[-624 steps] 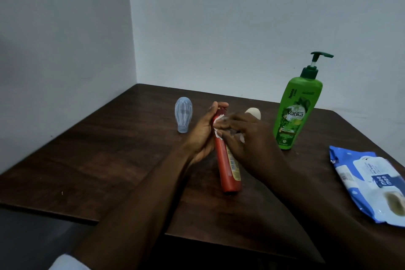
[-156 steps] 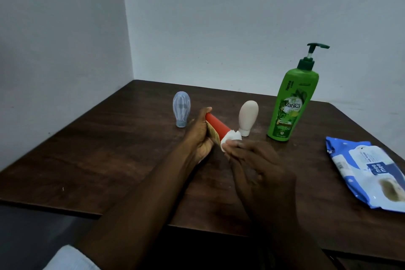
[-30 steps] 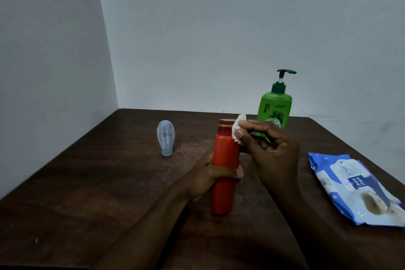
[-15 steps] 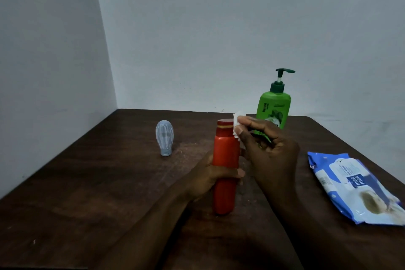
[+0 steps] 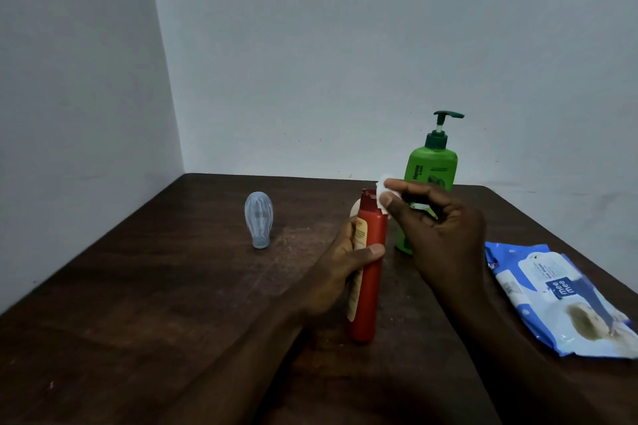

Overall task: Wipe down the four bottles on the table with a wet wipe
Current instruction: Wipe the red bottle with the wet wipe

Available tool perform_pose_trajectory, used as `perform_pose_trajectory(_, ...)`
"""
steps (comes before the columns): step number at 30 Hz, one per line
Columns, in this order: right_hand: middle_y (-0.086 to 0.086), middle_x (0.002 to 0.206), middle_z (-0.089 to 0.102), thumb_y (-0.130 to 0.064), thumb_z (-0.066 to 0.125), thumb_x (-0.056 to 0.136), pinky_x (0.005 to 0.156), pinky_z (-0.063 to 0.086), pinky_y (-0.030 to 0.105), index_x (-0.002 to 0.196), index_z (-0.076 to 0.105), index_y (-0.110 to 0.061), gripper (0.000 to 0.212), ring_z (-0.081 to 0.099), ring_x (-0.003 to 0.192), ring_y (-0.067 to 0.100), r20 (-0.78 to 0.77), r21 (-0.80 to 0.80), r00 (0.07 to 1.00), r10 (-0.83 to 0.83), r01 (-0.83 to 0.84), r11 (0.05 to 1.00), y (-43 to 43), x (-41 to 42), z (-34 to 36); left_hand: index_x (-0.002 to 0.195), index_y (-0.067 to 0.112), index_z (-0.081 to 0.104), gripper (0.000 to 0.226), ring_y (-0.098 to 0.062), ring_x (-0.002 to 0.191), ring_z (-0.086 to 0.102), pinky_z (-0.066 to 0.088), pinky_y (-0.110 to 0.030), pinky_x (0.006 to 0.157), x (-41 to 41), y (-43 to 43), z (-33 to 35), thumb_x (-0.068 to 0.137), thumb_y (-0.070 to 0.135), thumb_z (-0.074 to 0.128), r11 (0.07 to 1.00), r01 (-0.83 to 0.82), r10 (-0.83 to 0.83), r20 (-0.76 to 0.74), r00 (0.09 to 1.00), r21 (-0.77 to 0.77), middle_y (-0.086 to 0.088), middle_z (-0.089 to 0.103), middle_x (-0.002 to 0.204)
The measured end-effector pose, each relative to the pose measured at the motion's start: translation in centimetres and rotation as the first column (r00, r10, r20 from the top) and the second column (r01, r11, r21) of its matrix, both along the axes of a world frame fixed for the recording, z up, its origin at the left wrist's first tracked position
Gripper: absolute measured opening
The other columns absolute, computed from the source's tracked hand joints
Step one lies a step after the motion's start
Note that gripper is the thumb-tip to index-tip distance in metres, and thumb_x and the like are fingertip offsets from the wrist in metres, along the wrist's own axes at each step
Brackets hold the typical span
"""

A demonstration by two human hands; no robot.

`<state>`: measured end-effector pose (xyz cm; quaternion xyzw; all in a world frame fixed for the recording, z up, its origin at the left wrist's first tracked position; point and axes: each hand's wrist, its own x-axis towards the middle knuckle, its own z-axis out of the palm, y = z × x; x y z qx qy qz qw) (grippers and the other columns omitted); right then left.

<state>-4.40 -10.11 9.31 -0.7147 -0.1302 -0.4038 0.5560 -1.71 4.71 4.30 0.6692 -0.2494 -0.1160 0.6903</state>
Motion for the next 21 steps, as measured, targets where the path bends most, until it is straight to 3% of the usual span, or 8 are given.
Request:
perform_pose_trajectory(2,-0.009,0.100,0.076,-0.016,0.077,0.086,0.081,0.059,0.022,0.104,0.078,-0.016,0.018,0.072,0.095,0.003,-0.001,-0.014,1.000,-0.017,0.017,1.000,-0.2,-0.2,0.1,0.114,0.069,0.040,0.049,0.015,0.104,0.061,0.052,-0.007,0.075,0.2,-0.2,0.1,0.080,0.050,0.070,1.000,0.007,-0.007,0.048,0.999,0.009,0.040,0.064,0.109)
perform_pose_trajectory(5,-0.005,0.104,0.075,-0.014,0.076,0.087,0.085,0.057,0.021,0.108,0.076,-0.013,0.021,0.070,0.099,0.003,0.095,-0.197,0.990,-0.102,0.119,0.973,-0.1,-0.9,0.2,0.123,0.059,0.046,0.062,-0.002,0.112,0.065,0.056,-0.018,0.079,0.7,-0.1,-0.4,0.074,0.042,0.082,0.997,-0.080,0.081,0.114,0.990,-0.016,0.020,0.068,0.120)
perform_pose_trajectory(9,0.002,0.106,0.074,-0.006,0.080,0.081,0.093,0.050,0.016,0.106,0.076,-0.007,0.026,0.068,0.101,0.010,0.279,-0.375,0.949,-0.145,0.246,0.894,0.3,-1.7,0.2,0.108,0.057,0.056,0.057,0.001,0.102,0.069,0.055,-0.013,0.072,0.6,0.0,-0.5,0.061,0.043,0.085,0.988,-0.152,0.154,0.173,0.973,-0.024,0.023,0.071,0.110)
perform_pose_trajectory(13,0.009,0.104,0.075,0.001,0.082,0.076,0.091,0.052,0.023,0.105,0.076,-0.003,0.029,0.069,0.099,0.018,0.300,-0.452,0.943,-0.144,0.273,0.849,0.1,-2.0,-0.2,0.109,0.044,0.054,0.062,0.000,0.098,0.071,0.056,-0.015,0.070,0.5,-0.3,-1.0,0.055,0.048,0.084,0.968,-0.249,0.249,0.232,0.940,-0.028,0.025,0.072,0.105)
perform_pose_trajectory(18,0.010,0.103,0.075,0.003,0.082,0.075,0.088,0.056,0.033,0.104,0.076,-0.003,0.030,0.069,0.098,0.022,0.260,-0.517,0.956,-0.138,0.258,0.816,-0.2,-2.1,-0.2,0.098,0.067,0.053,0.053,0.005,0.095,0.069,0.055,-0.013,0.068,0.1,-0.9,-1.1,0.055,0.057,0.082,0.950,-0.308,0.307,0.281,0.909,-0.044,0.031,0.069,0.103)
perform_pose_trajectory(21,0.008,0.099,0.076,0.005,0.082,0.074,0.087,0.053,0.027,0.100,0.078,-0.004,0.028,0.069,0.093,0.021,0.266,-0.528,0.955,-0.130,0.257,0.810,0.2,-1.9,0.3,0.097,0.075,0.048,0.053,0.012,0.095,0.066,0.052,-0.007,0.067,0.2,-1.0,-1.2,0.058,0.059,0.080,0.948,-0.316,0.314,0.298,0.902,-0.042,0.038,0.066,0.103)
